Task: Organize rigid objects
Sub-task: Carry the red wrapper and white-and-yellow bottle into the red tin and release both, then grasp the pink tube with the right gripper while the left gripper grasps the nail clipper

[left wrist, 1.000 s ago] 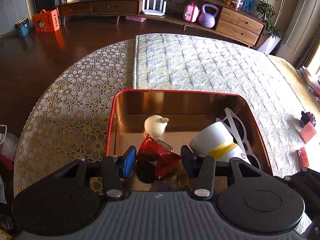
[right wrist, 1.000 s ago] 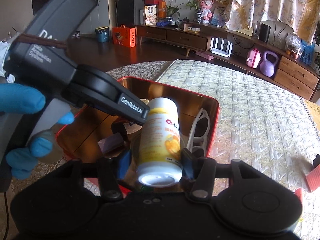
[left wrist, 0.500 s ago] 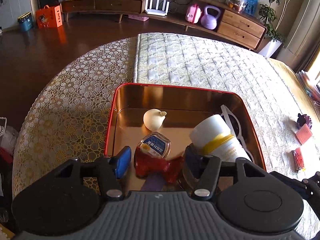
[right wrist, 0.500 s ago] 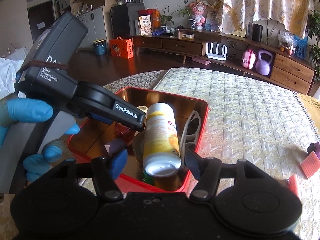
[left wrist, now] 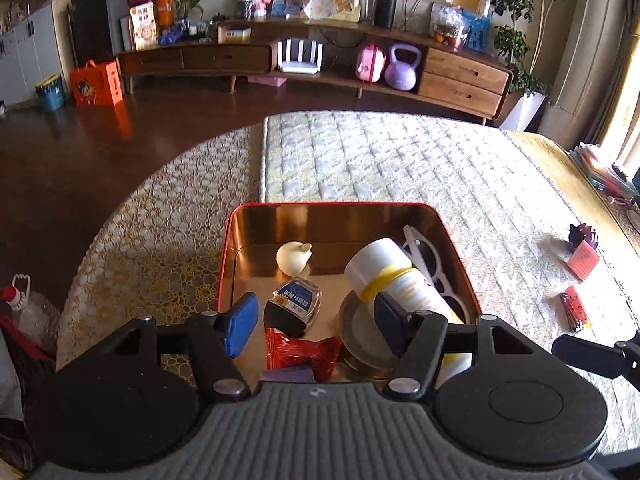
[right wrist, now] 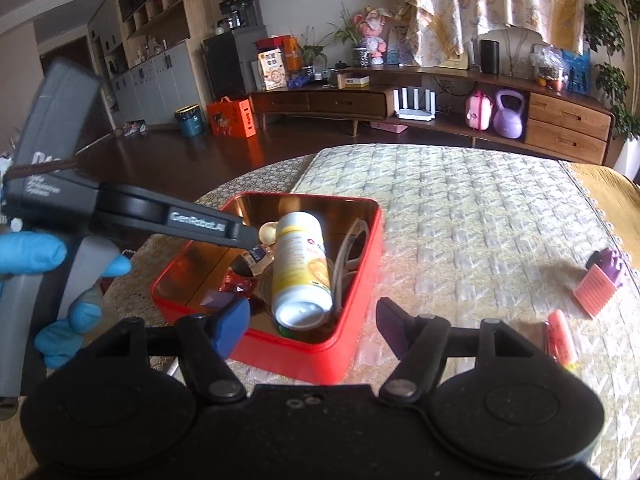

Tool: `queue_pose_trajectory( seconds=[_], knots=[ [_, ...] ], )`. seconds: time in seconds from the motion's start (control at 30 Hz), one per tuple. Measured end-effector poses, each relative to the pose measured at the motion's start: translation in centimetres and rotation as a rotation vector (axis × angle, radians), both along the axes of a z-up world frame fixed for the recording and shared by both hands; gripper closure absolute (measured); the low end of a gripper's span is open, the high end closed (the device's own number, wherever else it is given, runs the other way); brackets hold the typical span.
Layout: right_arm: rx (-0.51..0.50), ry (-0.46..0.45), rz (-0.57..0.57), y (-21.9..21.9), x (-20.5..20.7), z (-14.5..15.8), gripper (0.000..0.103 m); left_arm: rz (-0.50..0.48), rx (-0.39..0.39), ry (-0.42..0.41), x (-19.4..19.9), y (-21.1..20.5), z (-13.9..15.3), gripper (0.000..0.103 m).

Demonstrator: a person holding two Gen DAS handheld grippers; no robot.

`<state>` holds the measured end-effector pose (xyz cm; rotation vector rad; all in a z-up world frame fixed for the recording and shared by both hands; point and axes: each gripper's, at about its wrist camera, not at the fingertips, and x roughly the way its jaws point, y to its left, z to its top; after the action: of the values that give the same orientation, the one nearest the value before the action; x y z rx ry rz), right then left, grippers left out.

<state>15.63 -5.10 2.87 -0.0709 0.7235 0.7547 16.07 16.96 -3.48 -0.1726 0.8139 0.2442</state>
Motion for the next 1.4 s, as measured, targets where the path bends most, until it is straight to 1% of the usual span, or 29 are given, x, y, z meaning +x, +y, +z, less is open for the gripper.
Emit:
queue_pose_trajectory(
  seconds=[0.1,0.2,0.47,0.53,0.67,0.8,1.0,1.1,1.3,1.4],
  knots=[
    [0.015,0.005,-0.017,-1.1,-0.1,0.2,0.026,-0.01,0.01,-0.028,-0.8,-1.1,0.9,0.04],
    [0.024,0.007,-0.029,-2.4,-0.4,0.1,0.023,-0.031,-0.007,-0.043,-1.3,-2.1,1.5,0.039],
    [0.041,-0.009,-0.071,-6.7,-1.3,0.2,0.012,-0.103,-0.034,-0.057,-2.0,-5.4,1.8,0.039],
    [0.037,-0.019,-0.089,-8.0,-1.2,0.3,0.011,-0.121,-0.042,-0.057,-1.9,-6.3,1.7,0.034],
    [0.043,-0.011,-0.148,-11.1,-0.6,0.2,0.008,-0.157,-0.059,-0.058,-1.7,-8.3,1.5,0.032],
    [0.05,0.007,-0.21,-14.0,0.4,-0.3,0.008,-0.192,-0.078,-0.051,-1.3,-10.4,1.0,0.029],
    [0.023,0.02,-0.262,-17.2,2.1,-1.6,0.008,-0.248,-0.056,-0.039,-0.4,-13.9,0.1,0.028],
    [0.003,0.022,-0.279,-18.1,3.4,-2.1,0.008,-0.272,-0.052,-0.033,0.2,-15.7,-0.5,0.025],
    [-0.029,0.057,-0.288,-19.3,6.4,-3.5,0.01,-0.321,-0.018,-0.013,1.8,-19.3,-1.8,0.025],
    [-0.016,0.093,-0.277,-19.5,8.0,-4.1,0.012,-0.325,-0.015,-0.006,2.8,-20.7,-2.7,0.025]
  ],
)
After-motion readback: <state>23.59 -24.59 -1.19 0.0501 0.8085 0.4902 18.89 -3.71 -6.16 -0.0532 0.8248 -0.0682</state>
